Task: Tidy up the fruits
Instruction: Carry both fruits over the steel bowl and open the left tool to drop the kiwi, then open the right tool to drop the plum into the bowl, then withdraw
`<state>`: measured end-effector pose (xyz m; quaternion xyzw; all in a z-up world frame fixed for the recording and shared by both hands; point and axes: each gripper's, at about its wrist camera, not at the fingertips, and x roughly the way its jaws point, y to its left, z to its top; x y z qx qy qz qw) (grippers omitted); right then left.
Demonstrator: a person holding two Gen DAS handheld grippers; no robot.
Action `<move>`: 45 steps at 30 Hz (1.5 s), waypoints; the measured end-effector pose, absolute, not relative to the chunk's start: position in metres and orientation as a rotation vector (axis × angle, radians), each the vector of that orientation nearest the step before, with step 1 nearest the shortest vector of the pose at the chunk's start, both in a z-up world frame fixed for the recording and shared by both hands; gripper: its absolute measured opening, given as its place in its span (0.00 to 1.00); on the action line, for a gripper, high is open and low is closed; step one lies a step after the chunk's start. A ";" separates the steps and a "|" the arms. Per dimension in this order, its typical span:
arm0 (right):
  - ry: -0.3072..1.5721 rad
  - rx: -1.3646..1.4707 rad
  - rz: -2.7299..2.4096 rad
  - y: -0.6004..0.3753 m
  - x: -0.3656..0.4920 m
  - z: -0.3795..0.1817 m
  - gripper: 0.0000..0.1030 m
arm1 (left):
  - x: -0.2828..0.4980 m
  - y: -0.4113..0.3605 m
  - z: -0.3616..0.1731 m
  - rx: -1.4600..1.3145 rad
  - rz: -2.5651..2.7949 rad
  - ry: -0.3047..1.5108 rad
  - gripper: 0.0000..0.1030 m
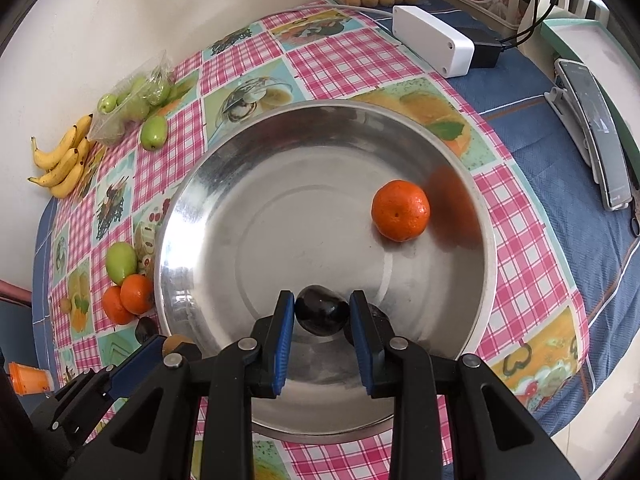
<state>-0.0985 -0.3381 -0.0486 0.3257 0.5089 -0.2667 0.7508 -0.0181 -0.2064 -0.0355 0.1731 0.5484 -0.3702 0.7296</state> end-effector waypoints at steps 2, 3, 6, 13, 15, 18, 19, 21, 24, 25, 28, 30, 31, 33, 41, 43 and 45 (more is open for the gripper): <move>1.108 0.710 -0.583 -0.338 -0.098 -0.048 0.29 | -0.018 -0.206 -0.035 0.382 -0.818 1.207 0.28; 1.108 0.708 -0.583 -0.338 -0.098 -0.047 0.29 | -0.018 -0.206 -0.035 0.382 -0.819 1.207 0.28; 1.103 0.708 -0.580 -0.339 -0.098 -0.046 0.29 | -0.018 -0.206 -0.034 0.376 -0.819 1.202 0.33; 1.092 0.702 -0.580 -0.340 -0.099 -0.042 0.29 | -0.016 -0.203 -0.030 0.356 -0.814 1.198 0.33; 1.088 0.703 -0.580 -0.340 -0.099 -0.041 0.29 | -0.014 -0.201 -0.029 0.351 -0.805 1.199 0.34; 1.087 0.702 -0.582 -0.340 -0.099 -0.041 0.32 | -0.010 -0.199 -0.028 0.342 -0.783 1.201 0.42; 1.087 0.702 -0.581 -0.340 -0.099 -0.041 0.33 | -0.009 -0.198 -0.028 0.339 -0.776 1.200 0.45; 1.088 0.702 -0.581 -0.340 -0.099 -0.041 0.34 | -0.006 -0.195 -0.027 0.331 -0.760 1.197 0.47; 1.092 0.700 -0.582 -0.340 -0.099 -0.042 0.34 | 0.000 -0.191 -0.026 0.318 -0.729 1.199 0.54; 1.095 0.699 -0.582 -0.340 -0.099 -0.042 0.35 | 0.002 -0.188 -0.026 0.314 -0.717 1.199 0.58; 1.104 0.693 -0.579 -0.339 -0.098 -0.044 0.58 | 0.010 -0.181 -0.026 0.311 -0.668 1.190 0.63; 1.106 0.683 -0.572 -0.338 -0.096 -0.044 0.59 | 0.016 -0.175 -0.027 0.295 -0.638 1.187 0.69; 1.109 0.676 -0.570 -0.337 -0.094 -0.044 0.60 | 0.019 -0.173 -0.028 0.285 -0.623 1.188 0.74; 1.118 0.664 -0.566 -0.335 -0.093 -0.045 0.71 | 0.024 -0.166 -0.028 0.268 -0.587 1.185 0.83; 1.135 0.628 -0.557 -0.331 -0.089 -0.046 0.81 | 0.042 -0.146 -0.031 0.230 -0.494 1.176 1.00; 1.140 0.623 -0.556 -0.330 -0.088 -0.047 0.81 | 0.045 -0.143 -0.032 0.226 -0.479 1.175 1.00; 1.144 0.615 -0.555 -0.329 -0.087 -0.048 0.81 | 0.046 -0.141 -0.032 0.225 -0.466 1.174 1.00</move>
